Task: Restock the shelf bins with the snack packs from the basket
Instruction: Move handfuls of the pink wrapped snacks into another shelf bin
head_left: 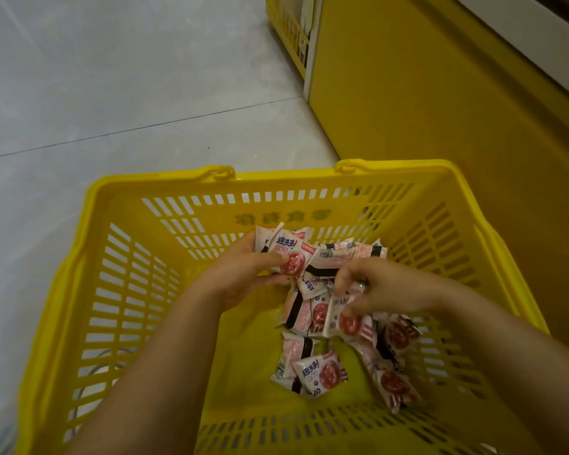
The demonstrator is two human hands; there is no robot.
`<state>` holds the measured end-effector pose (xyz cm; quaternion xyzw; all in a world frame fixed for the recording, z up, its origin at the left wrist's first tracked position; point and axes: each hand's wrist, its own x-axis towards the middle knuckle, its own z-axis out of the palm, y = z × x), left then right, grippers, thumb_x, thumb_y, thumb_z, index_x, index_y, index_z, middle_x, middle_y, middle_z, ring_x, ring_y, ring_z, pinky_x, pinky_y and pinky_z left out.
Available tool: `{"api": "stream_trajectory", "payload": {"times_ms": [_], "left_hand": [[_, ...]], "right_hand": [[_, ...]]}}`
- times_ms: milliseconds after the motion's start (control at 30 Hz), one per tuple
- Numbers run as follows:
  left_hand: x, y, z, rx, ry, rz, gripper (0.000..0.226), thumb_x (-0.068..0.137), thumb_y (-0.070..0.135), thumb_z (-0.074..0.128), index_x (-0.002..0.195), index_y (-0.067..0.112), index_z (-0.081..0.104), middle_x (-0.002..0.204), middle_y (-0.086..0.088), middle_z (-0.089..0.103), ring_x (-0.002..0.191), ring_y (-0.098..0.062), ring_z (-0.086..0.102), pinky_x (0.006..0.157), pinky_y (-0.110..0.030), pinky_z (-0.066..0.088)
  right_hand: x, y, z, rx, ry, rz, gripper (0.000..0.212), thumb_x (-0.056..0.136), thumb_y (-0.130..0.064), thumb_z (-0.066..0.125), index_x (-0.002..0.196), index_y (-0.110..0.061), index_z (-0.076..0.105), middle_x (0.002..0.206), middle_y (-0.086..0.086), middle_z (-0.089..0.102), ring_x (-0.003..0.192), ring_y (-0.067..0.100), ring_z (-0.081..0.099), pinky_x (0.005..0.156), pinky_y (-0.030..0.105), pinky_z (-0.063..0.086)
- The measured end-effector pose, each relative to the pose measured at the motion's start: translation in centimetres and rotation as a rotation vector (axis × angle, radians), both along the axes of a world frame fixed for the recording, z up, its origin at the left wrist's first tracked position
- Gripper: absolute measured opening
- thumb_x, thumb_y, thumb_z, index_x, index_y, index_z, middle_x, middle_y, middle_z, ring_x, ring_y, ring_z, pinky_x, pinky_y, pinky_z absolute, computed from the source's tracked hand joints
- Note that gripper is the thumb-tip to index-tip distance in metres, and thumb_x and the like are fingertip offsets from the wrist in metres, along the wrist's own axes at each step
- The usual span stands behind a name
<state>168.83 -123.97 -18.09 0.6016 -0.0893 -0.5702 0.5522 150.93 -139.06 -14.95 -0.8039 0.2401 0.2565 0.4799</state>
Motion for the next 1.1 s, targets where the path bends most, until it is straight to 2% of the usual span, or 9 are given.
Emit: {"api": "stream_trajectory", "payload": {"times_ms": [133, 300, 533, 633, 767, 867, 933, 1000, 1100], "left_hand": [[-0.4, -0.2, 0.0, -0.042, 0.020, -0.026, 0.029, 0.089, 0.011, 0.064, 0.118, 0.013, 0.057, 0.106, -0.005, 0.073, 0.095, -0.015, 0.071, 0.067, -0.022, 0.056], [-1.0, -0.8, 0.2, -0.054, 0.089, -0.016, 0.027, 0.092, 0.022, 0.061, 0.117, 0.015, 0.057, 0.103, -0.004, 0.074, 0.098, -0.017, 0.070, 0.075, -0.029, 0.059], [-1.6, -0.9, 0.9, -0.222, 0.313, -0.037, 0.040, 0.089, 0.015, 0.055, 0.128, 0.007, 0.051, 0.119, -0.019, 0.066, 0.108, -0.031, 0.065, 0.081, -0.036, 0.057], [-1.6, -0.9, 0.7, -0.176, 0.103, -0.111, 0.055, 0.080, 0.032, 0.073, 0.127, 0.014, 0.052, 0.119, -0.011, 0.067, 0.109, -0.026, 0.065, 0.087, -0.038, 0.056], [-1.1, -0.5, -0.2, -0.041, -0.100, -0.093, 0.041, 0.078, 0.015, 0.076, 0.113, 0.019, 0.054, 0.098, -0.002, 0.073, 0.090, -0.016, 0.072, 0.068, -0.026, 0.057], [0.0, 0.4, -1.1, 0.036, -0.174, -0.074, 0.034, 0.082, 0.015, 0.074, 0.109, 0.021, 0.054, 0.099, -0.001, 0.072, 0.086, -0.014, 0.072, 0.068, -0.026, 0.058], [0.4, 0.7, -1.2, 0.049, -0.169, -0.052, 0.035, 0.081, 0.017, 0.074, 0.109, 0.022, 0.054, 0.102, -0.002, 0.071, 0.087, -0.014, 0.072, 0.068, -0.026, 0.058], [0.4, 0.7, -1.3, 0.034, -0.144, -0.023, 0.036, 0.081, 0.016, 0.074, 0.110, 0.021, 0.055, 0.103, -0.002, 0.072, 0.086, -0.014, 0.073, 0.065, -0.024, 0.057], [0.0, 0.4, -1.3, 0.031, -0.141, -0.018, 0.036, 0.081, 0.014, 0.074, 0.111, 0.021, 0.055, 0.102, -0.003, 0.072, 0.085, -0.014, 0.073, 0.062, -0.022, 0.056]], "right_hand": [[0.7, -1.2, 1.8, 0.023, -0.079, -0.194, 0.052, 0.076, -0.011, 0.078, 0.118, -0.027, 0.052, 0.114, -0.006, 0.057, 0.085, 0.009, 0.065, 0.065, 0.023, 0.055], [1.1, -1.3, 2.6, 0.204, -0.216, -0.431, 0.037, 0.076, -0.008, 0.076, 0.106, -0.022, 0.060, 0.096, 0.000, 0.074, 0.083, 0.013, 0.072, 0.067, 0.024, 0.058], [2.3, 0.8, 2.0, 0.163, -0.454, -0.464, 0.031, 0.081, -0.013, 0.073, 0.101, -0.034, 0.064, 0.093, -0.013, 0.068, 0.083, 0.002, 0.068, 0.062, 0.015, 0.054], [2.5, 1.5, 1.2, 0.072, -0.479, -0.457, 0.028, 0.079, -0.023, 0.075, 0.101, -0.036, 0.065, 0.105, -0.007, 0.061, 0.084, 0.004, 0.066, 0.064, 0.017, 0.055], [1.6, 1.8, -0.7, -0.020, -0.372, -0.650, 0.012, 0.085, -0.032, 0.067, 0.093, -0.023, 0.066, 0.100, 0.000, 0.068, 0.085, 0.016, 0.067, 0.077, 0.033, 0.057], [0.1, 2.5, -2.6, -0.040, -0.082, -0.258, 0.008, 0.090, -0.019, 0.061, 0.085, -0.017, 0.068, 0.091, 0.001, 0.070, 0.073, 0.006, 0.064, 0.068, 0.023, 0.054], [-0.7, 4.2, -4.3, -0.042, 0.147, 0.132, 0.017, 0.089, -0.018, 0.062, 0.105, -0.017, 0.067, 0.103, 0.000, 0.068, 0.088, 0.005, 0.064, 0.075, 0.019, 0.052], [-1.4, 5.7, -6.1, -0.119, 0.271, 0.326, 0.042, 0.086, -0.019, 0.065, 0.128, -0.018, 0.056, 0.121, 0.001, 0.061, 0.106, 0.016, 0.059, 0.092, 0.030, 0.050], [-2.0, 7.0, -7.5, -0.215, 0.306, 0.449, 0.050, 0.083, -0.018, 0.069, 0.130, -0.019, 0.052, 0.120, 0.003, 0.061, 0.106, 0.021, 0.059, 0.091, 0.035, 0.050]]}}
